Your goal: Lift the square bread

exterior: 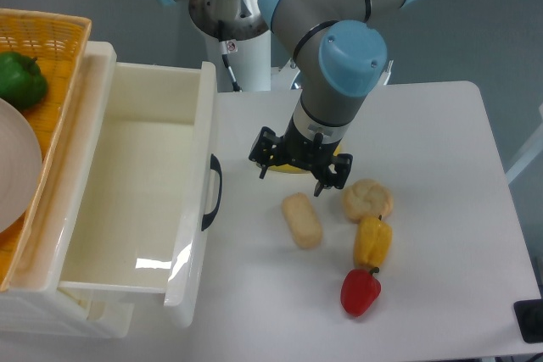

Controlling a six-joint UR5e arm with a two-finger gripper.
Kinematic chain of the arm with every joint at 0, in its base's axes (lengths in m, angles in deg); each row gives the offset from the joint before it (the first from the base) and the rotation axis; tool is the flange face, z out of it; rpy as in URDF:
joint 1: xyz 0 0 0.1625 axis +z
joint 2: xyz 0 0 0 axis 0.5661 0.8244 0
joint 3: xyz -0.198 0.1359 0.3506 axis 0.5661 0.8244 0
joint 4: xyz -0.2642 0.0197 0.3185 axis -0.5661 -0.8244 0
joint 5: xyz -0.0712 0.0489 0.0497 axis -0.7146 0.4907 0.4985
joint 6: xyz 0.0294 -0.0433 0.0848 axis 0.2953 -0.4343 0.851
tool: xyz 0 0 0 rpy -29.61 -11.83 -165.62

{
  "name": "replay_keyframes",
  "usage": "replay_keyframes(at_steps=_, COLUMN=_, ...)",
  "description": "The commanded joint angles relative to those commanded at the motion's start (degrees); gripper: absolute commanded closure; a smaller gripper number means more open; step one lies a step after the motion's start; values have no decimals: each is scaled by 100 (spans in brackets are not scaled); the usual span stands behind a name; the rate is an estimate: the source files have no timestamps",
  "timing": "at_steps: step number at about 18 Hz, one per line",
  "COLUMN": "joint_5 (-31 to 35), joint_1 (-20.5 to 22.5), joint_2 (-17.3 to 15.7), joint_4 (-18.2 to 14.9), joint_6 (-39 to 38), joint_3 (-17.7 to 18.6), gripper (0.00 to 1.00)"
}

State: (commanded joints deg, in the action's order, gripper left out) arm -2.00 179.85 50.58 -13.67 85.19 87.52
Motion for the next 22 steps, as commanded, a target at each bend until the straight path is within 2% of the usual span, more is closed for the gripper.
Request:
replay_keyframes(at_steps=13, joint_5=211, joint_1=-9, joint_2=-26, joint_4=61, joint_6=-18, joint_3=105, gripper=0)
replay_keyframes(at_steps=17, joint_5=237, joint_1=-17, joint_2=-9, joint_4=509, joint_6=-149, joint_3=281, gripper=0)
replay_keyframes(at_steps=22, joint_5=448, joint_1=-35, joint_2=193, joint_4=545, joint_6=-499, joint_3=395, gripper=0)
